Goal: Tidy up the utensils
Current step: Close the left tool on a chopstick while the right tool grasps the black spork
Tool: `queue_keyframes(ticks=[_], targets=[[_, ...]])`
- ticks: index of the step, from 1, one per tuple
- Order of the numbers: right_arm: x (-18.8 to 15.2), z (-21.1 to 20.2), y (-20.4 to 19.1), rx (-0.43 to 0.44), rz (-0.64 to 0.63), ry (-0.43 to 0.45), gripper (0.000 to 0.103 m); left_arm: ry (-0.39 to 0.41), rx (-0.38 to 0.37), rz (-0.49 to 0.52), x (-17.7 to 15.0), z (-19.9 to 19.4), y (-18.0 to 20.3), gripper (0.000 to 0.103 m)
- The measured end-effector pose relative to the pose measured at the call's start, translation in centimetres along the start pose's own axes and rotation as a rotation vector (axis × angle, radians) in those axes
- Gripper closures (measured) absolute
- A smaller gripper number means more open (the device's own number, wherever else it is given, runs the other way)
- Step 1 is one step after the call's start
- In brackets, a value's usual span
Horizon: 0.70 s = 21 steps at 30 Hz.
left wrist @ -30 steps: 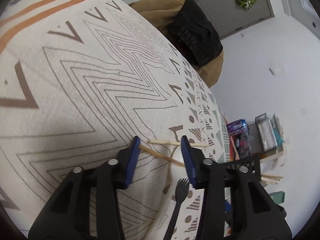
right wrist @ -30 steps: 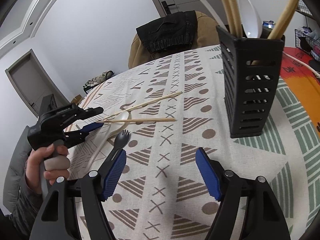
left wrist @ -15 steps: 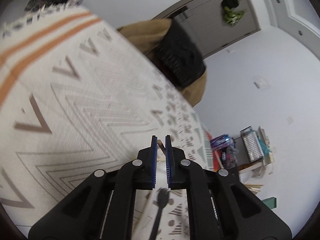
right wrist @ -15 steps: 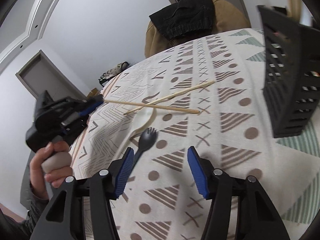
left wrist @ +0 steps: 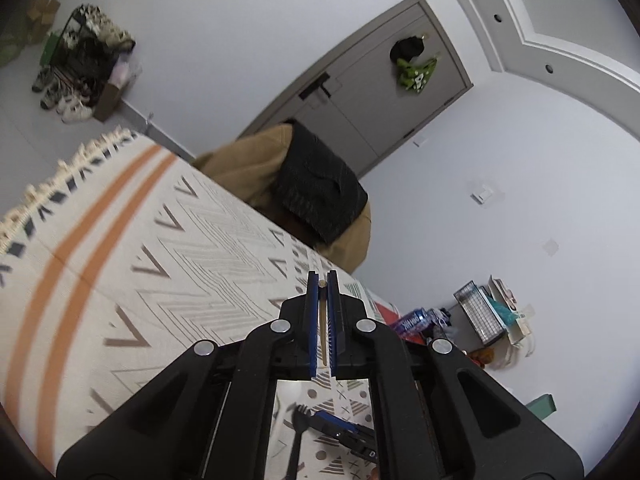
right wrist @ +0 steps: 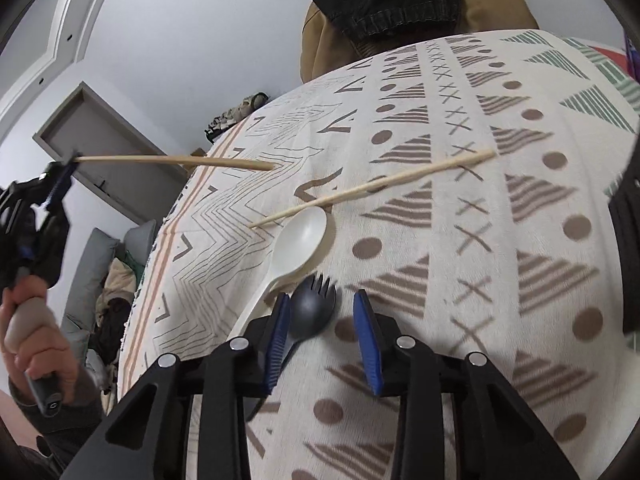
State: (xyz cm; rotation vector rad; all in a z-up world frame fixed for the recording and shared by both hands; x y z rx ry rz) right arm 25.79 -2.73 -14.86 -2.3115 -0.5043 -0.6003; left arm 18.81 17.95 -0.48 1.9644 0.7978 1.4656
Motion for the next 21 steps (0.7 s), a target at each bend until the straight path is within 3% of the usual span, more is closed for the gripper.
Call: queue_keyframes(ticks=[6, 8, 13, 21], targets=[[1.1, 1.7, -0.8, -0.028, -0.050, -0.069, 0.073, 0.030, 0.018, -0.003, 1.0, -1.5, -0.9, 0.098], [0.9, 2.1, -0.9, -0.028, -0.061, -0.088, 0.083, 0.032, 0.020, -0.007, 1.1, -1.8, -1.1, 0.098], [0.7, 2.7, -1.3, -0.024, -0.082, -0.114, 0.096, 0.037, 0.025, -0.007, 1.1, -2.4, -1.3, 0.098], [1.3, -0.3, -2.1, -0.031, -0.142, -0.035, 0.100, 0.033, 0.019, 0.021, 1.0, -2.4, -0.2, 0.098]])
Point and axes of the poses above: each gripper's, at about its wrist camera, not at the fingertips, and z roughly the way its jaws point, y to its right, x to its top, the point moved 8 cm from there along z, roughly the way its jaws point, and after that the axes turned 5 degrees about y, right-handed, at the moved point
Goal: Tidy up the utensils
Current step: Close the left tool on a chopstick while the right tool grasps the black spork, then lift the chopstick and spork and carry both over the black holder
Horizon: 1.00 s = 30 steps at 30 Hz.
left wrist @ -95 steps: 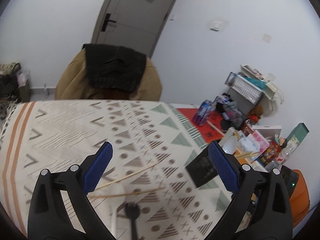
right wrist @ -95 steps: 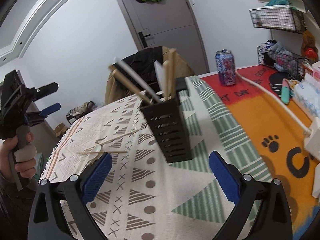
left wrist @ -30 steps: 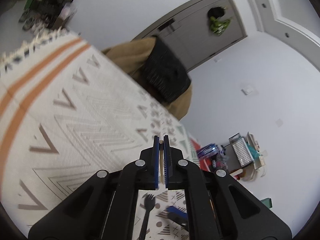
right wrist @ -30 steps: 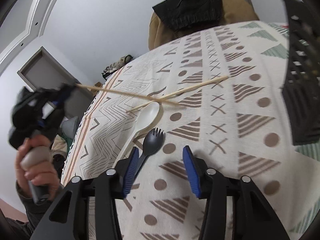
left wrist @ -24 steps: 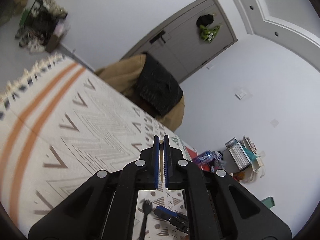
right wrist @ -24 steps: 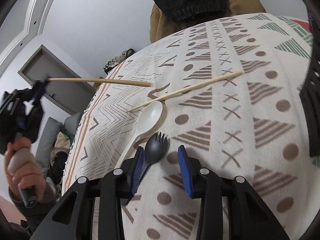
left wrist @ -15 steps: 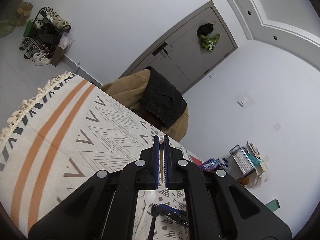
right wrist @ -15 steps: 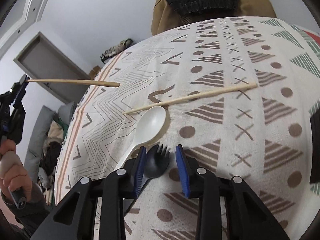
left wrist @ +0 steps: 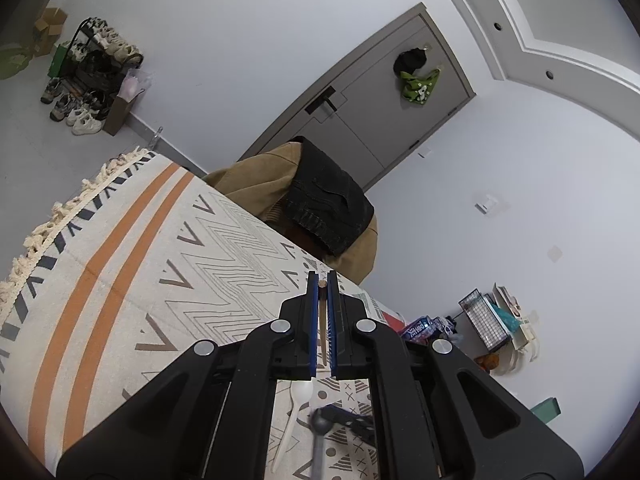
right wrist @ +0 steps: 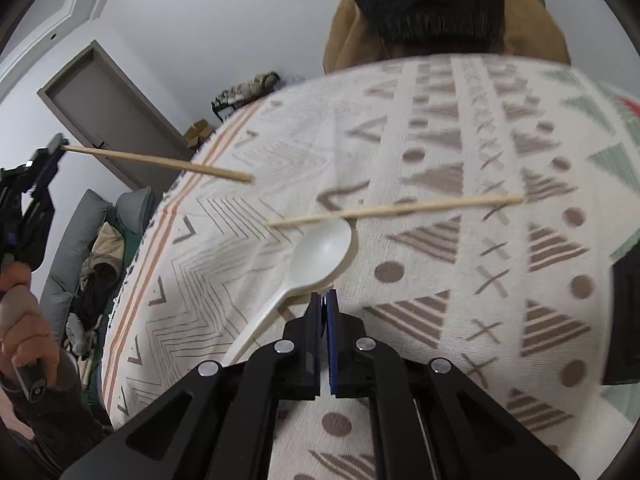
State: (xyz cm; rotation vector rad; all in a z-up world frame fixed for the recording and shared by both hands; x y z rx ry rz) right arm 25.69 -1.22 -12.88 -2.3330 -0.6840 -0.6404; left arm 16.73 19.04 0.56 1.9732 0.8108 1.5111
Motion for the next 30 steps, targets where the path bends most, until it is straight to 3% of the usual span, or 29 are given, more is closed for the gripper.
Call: queue_keyframes(ticks=[9, 20, 30], targets=[[3.6, -9.9, -0.2, -0.132, -0.082, 0.251, 0.100, -0.012, -0.061, 0.069, -0.4, 1.5, 4.1, 0.098], [7.4, -22.2, 0.6, -0.265, -0.120, 0.546, 0.100, -0.083, -0.165, 0.169, -1.7, 4.5, 11.5, 0.098], [10.2, -28.3, 3.6, -0.365, -0.107, 0.642, 0.100, -0.131, -0.257, 0.259, -2.3, 6.8, 18.3, 0.098]])
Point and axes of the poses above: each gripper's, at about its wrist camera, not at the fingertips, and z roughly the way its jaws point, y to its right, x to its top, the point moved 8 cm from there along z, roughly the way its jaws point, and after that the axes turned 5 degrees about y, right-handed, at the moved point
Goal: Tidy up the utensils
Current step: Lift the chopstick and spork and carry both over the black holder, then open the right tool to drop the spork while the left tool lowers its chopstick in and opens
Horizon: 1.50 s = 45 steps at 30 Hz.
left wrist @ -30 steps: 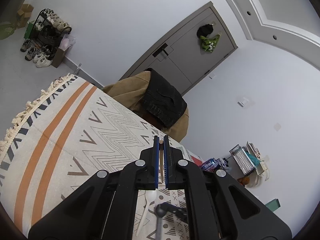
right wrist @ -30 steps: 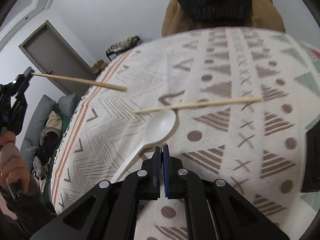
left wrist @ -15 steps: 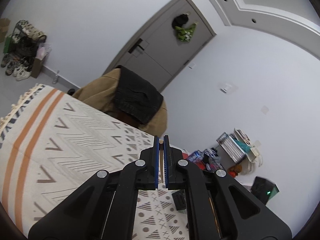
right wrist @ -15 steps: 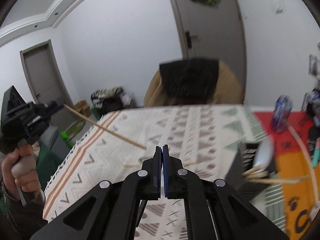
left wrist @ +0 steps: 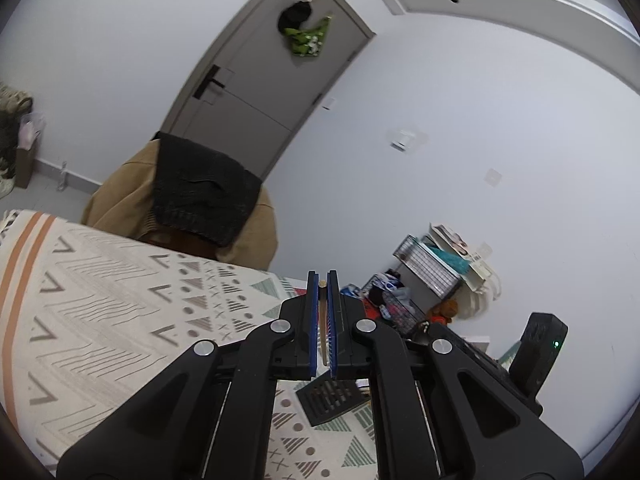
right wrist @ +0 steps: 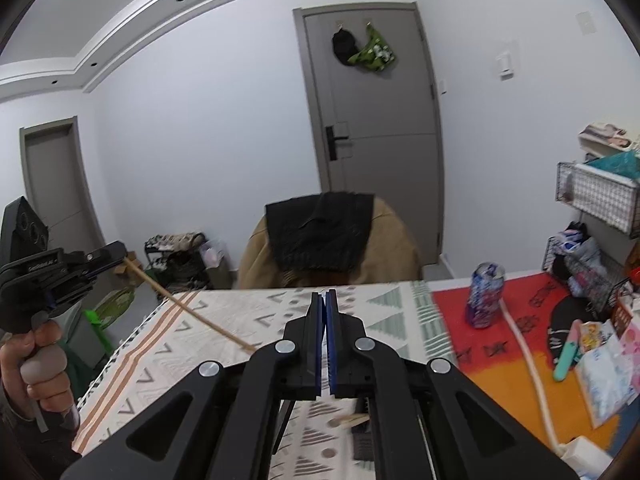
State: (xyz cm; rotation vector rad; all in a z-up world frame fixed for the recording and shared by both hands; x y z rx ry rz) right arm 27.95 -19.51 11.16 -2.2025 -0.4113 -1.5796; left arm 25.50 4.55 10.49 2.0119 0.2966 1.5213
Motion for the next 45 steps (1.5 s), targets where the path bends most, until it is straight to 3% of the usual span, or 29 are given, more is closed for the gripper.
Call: queue_keyframes(ticks=[6, 11, 28, 34, 38, 45], targets=[[1.5, -0.5, 2.7, -0.087, -0.014, 0.056, 0.100, -0.041, -0.037, 0.039, -0.5, 2.2, 2.5, 0.098], [0.5, 0.2, 4.4, -0.155, -0.040, 0.059, 0.100, -0.076, -0.063, 0.068, -1.2, 3.5, 4.0, 0.098], [-4.5, 4.5, 2.9, -0.212, -0.225, 0.050, 0.100, -0.146, -0.048, 0.136, -3.0, 6.0, 5.6, 0.098], [-5.4, 4.2, 2.9, -0.193, -0.220, 0.001, 0.100, -0.154, -0.056, 0.150, -3.2, 6.3, 6.2, 0.098], [-5.6, 3.4, 3.3, -0.133, -0.130, -0.063, 0.099, -0.154, -0.066, 0.171, -3.0, 6.4, 7.1, 0.098], [-5.0, 1.2, 3.7, -0.053, 0.004, -0.071, 0.098, -0.170, -0.061, 0.218, -2.9, 7.1, 8.7, 0.098]])
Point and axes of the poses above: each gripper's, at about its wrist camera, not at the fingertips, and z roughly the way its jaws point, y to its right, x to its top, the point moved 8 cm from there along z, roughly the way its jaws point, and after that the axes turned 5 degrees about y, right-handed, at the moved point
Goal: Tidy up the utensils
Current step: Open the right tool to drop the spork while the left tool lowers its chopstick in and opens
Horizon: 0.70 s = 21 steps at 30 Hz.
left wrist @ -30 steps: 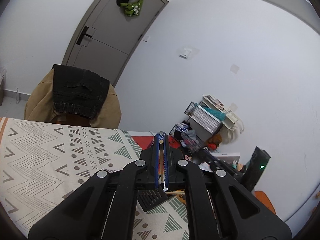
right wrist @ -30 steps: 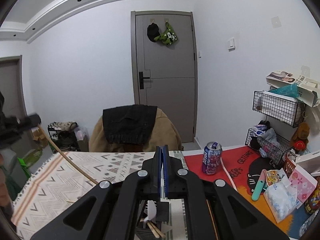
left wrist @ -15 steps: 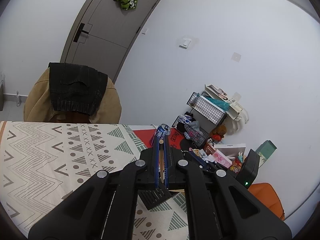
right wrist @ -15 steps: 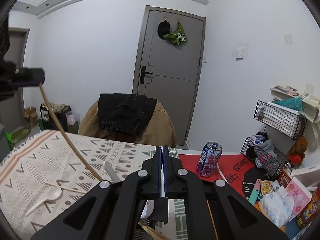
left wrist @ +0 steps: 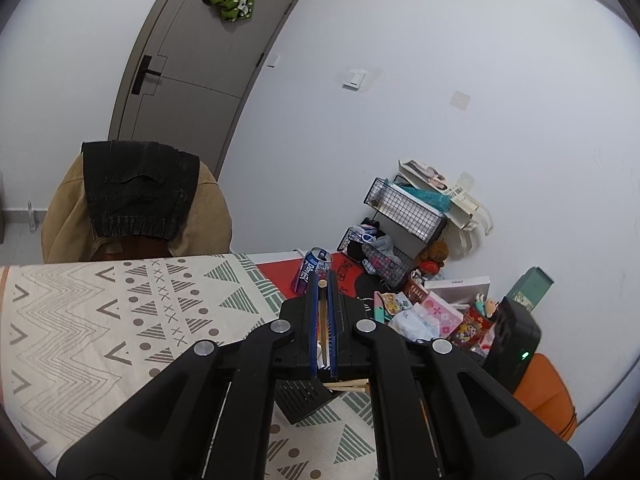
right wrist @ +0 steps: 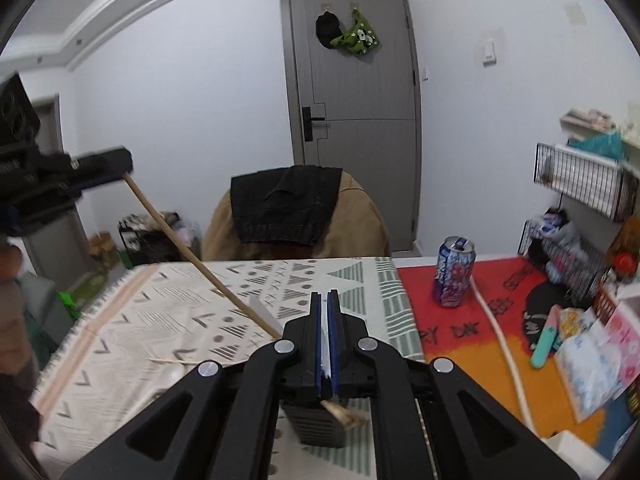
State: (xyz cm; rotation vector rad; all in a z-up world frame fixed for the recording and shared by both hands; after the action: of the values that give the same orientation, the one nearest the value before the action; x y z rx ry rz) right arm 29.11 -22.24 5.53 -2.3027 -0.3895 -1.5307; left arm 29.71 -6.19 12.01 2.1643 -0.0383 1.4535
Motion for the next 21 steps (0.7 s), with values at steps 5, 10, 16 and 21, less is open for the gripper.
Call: queue_keyframes(ticks=[5, 10, 16, 21], targets=[[-0.2, -1.6, 1.8, 0.017, 0.119, 0.006, 0.096, -0.032, 0.012, 0.056, 0.2, 0.9, 1.4, 0.098], [-1.6, -3.3, 3.9, 0.007, 0.195, 0.003, 0.096, -0.055, 0.020, 0.113, 0.4, 1.7, 2.8, 0.098], [-3.9, -4.5, 6.5, -0.021, 0.259, -0.012, 0.079, -0.119, 0.026, 0.190, 0.0, 3.3, 4.4, 0.098], [-6.2, -4.6, 7.3, -0.040, 0.263, -0.039, 0.056, -0.156, 0.047, 0.233, -0.2, 4.1, 4.7, 0.098]])
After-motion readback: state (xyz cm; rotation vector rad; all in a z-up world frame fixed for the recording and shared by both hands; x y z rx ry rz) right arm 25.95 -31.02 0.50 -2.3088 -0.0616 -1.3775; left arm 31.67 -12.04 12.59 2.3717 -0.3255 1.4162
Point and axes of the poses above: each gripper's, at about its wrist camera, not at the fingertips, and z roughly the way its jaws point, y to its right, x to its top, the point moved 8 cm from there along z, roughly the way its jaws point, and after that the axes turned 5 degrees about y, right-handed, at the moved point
